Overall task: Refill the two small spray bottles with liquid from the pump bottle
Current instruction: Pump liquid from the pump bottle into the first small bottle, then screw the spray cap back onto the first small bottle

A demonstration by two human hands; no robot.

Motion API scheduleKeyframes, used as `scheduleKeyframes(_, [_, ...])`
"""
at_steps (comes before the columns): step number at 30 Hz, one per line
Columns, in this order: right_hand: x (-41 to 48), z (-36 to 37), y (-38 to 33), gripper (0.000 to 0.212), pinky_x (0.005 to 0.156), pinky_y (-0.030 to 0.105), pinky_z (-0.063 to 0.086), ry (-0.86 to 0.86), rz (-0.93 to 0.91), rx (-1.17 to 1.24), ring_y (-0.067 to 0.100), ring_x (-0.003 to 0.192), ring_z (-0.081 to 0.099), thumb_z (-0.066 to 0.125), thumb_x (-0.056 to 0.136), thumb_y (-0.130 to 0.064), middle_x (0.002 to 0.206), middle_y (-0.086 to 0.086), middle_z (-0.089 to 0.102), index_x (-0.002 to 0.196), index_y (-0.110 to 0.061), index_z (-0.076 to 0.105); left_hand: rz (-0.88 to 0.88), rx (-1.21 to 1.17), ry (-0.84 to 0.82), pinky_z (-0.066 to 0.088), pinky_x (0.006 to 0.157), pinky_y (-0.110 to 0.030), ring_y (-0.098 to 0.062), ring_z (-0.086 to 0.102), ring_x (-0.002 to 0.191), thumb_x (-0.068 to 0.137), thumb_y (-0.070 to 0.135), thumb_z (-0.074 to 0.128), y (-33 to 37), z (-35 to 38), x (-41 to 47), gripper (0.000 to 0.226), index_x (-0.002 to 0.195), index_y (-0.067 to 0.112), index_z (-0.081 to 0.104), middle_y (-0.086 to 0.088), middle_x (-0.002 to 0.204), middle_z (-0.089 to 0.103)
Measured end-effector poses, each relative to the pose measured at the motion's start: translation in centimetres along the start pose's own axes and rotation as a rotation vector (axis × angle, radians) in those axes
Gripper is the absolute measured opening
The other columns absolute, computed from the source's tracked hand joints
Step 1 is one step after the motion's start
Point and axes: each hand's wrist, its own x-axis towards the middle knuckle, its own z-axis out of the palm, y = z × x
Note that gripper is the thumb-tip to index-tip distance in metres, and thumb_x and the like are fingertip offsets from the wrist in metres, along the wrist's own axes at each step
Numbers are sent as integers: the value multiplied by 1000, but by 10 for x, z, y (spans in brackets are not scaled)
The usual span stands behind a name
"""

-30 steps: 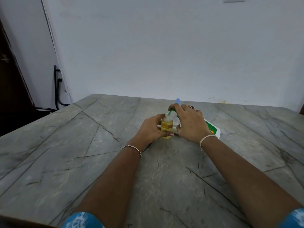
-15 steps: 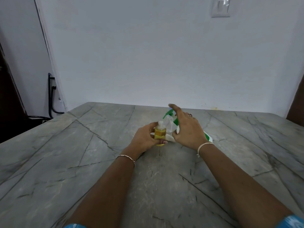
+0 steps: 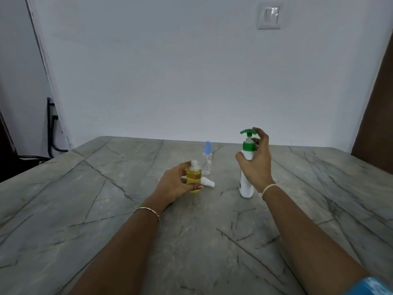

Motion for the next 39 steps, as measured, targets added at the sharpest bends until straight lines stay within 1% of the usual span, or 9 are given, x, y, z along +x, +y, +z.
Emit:
scheduleKeyframes(6, [3, -6, 6, 72, 72, 24, 52, 25, 92, 148, 12, 80, 58, 65, 83, 0, 97, -5, 54, 129, -47, 36, 3, -6, -7, 50, 99, -37, -13, 63, 109, 64, 33, 89, -4, 1, 2, 76, 131, 35, 54, 7, 117, 68])
scheduleKeyframes(12, [2, -5, 9, 73, 74, 27, 51, 39, 128, 146, 14, 80, 60, 68, 79, -2, 95, -2, 58, 133, -38, 35, 7, 18, -10, 50, 99, -35, -15, 63, 110, 66, 33, 88, -2, 1, 1, 75, 132, 34, 52, 6, 118, 67])
scheduleKeyframes(18, [6, -9, 3, 79, 100, 29, 42, 44, 85, 125, 17, 122, 48, 81, 77, -16, 130, 3, 46, 134, -38, 31, 19, 49, -13, 50, 97, -31, -15, 63, 108, 69, 34, 85, 2, 0, -3, 77, 136, 30, 49, 3, 118, 66])
scheduleKeyframes(21, [0, -8, -10, 74, 103, 25, 31, 170, -46, 20, 14, 130, 40, 75, 83, -24, 140, 1, 39, 143, -22, 32, 26, 70, -2, 51, 97, -34, -15, 64, 107, 69, 35, 85, 3, 0, -5, 77, 136, 29, 49, 2, 118, 67])
scheduleKeyframes(25, [-12, -3, -27, 52, 92, 31, 33, 468, -211, -244, 15, 115, 45, 62, 88, -24, 128, 4, 46, 134, -13, 42, 46, 81, 25, 53, 94, -34, -15, 66, 102, 67, 36, 86, 5, -1, -8, 75, 133, 29, 52, 2, 113, 69])
scheduleKeyframes(27, [-18, 3, -34, 43, 88, 33, 34, 492, -259, -258, 15, 108, 46, 59, 87, -22, 122, 3, 47, 126, -13, 45, 40, 73, 31, 54, 93, -35, -14, 67, 100, 66, 35, 87, 5, -2, -9, 75, 132, 30, 53, 3, 111, 69])
scheduleKeyframes(31, [-28, 18, -34, 29, 82, 26, 39, 237, -406, -312, 8, 93, 47, 57, 87, -18, 105, -1, 51, 115, -13, 50, 32, 62, 42, 54, 92, -36, -11, 67, 98, 63, 36, 89, 2, -6, -10, 79, 133, 34, 52, 5, 109, 69])
scheduleKeyframes(34, [-36, 27, -22, 19, 73, 25, 43, -79, -314, -349, 8, 84, 49, 60, 87, -16, 91, -10, 51, 105, -18, 54, 24, 57, 74, 54, 92, -35, -14, 66, 99, 63, 31, 89, 2, -8, -12, 83, 135, 31, 50, 2, 112, 68])
scheduleKeyframes(39, [-36, 39, -2, 34, 93, 31, 47, -532, -86, -547, 18, 106, 56, 63, 93, -31, 117, 2, 59, 121, -14, 56, -32, 48, 93, 53, 87, -29, -15, 65, 97, 62, 28, 90, 2, -13, -10, 78, 131, 21, 53, 0, 112, 67])
